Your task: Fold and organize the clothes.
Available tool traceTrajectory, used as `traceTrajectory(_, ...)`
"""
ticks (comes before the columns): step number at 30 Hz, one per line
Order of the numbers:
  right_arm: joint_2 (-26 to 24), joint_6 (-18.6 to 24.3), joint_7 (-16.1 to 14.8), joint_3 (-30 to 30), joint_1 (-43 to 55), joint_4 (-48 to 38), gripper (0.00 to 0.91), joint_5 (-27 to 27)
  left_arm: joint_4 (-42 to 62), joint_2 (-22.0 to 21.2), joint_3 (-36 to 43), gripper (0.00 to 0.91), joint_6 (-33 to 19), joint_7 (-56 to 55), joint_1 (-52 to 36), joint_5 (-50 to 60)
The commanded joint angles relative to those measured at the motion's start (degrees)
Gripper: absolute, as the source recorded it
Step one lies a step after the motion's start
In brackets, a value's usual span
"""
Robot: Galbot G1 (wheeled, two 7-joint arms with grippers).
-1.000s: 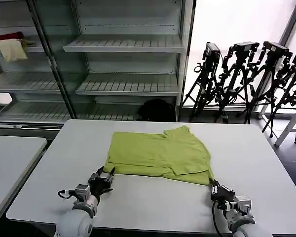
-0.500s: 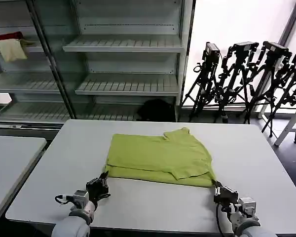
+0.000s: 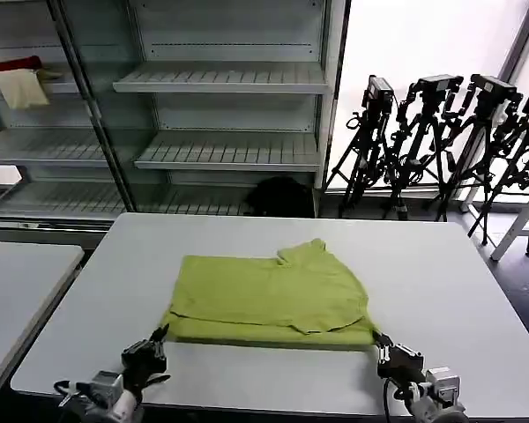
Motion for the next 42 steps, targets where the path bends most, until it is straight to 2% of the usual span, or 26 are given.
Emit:
traceTrajectory(1,0.5,-0.1,2.2,-4.1,-3.0,2.7,0.0,-2.0,-3.7,1.5,-7.9,0.0,-1.1,-0.5,8.9,-2.7)
traceTrajectory(7,0.5,-0.1,2.3,-4.7,-5.3,2.7,0.0,-2.6,-2.6,1.1,-7.3,0.01,-0.7,-0.9,9.1,-2.4)
traceTrajectory(8,0.4,-0.1,2.0,-4.8,-6.1,2.9,0.121,-2.6,-2.4,0.9,-7.0,0.907,-0.6,-0.9,9.0,-2.1)
traceTrajectory(9,0.2,-0.1,1.7,-4.9,-6.5,3.0,0.907,-2.5,-2.5,0.8,-6.7,0.907,-0.4,-1.0,8.9,-2.0)
traceTrajectory(14,0.0,-0.1,0.5,-5.2,-8.3,4.2,0.907,-2.1,-3.9,0.8,-5.6,0.907,-0.2,-1.5,9.2,-0.6)
traceTrajectory(19,0.5,-0.2,3.1,-5.5,-8.3,5.3,0.907,-2.2,-6.4,0.5,-5.1,0.907,0.6,-1.8,9.5,-0.5)
traceTrajectory(23,1.8,-0.1,5.2,-4.1,-4.1,6.4,0.907,-2.2,-8.4,0.1,-5.6,0.907,1.4,-2.7,9.2,-0.5)
traceTrajectory(27,2.7,-0.4,3.4,-4.5,3.2,6.3,0.907,-3.4,-8.6,-0.5,-7.0,0.907,0.4,-4.3,4.1,-4.6)
traceTrajectory(31,2.1,-0.8,2.4,-7.5,18.4,-1.0,0.907,-3.5,-7.9,0.6,-8.4,0.907,2.5,-4.1,-4.7,-14.9)
traceTrajectory(32,1.6,-0.9,2.1,-8.7,24.4,-4.0,0.907,-2.8,-7.1,1.1,-8.2,0.907,4.8,-3.3,-7.9,-17.0)
traceTrajectory(35,0.5,-1.1,3.3,-13.0,33.6,-12.7,0.907,0.9,-2.5,4.3,-6.1,0.907,9.5,-2.4,-17.3,-22.5)
traceTrajectory(39,1.4,-1.2,4.1,-16.8,45.9,-23.4,0.907,3.6,7.3,9.4,1.3,0.907,9.7,-1.4,-29.4,-24.4)
traceTrajectory(42,2.5,-1.2,4.6,-19.0,50.5,-30.5,0.907,4.3,14.1,11.0,5.8,0.907,9.7,-1.5,-35.4,-24.1)
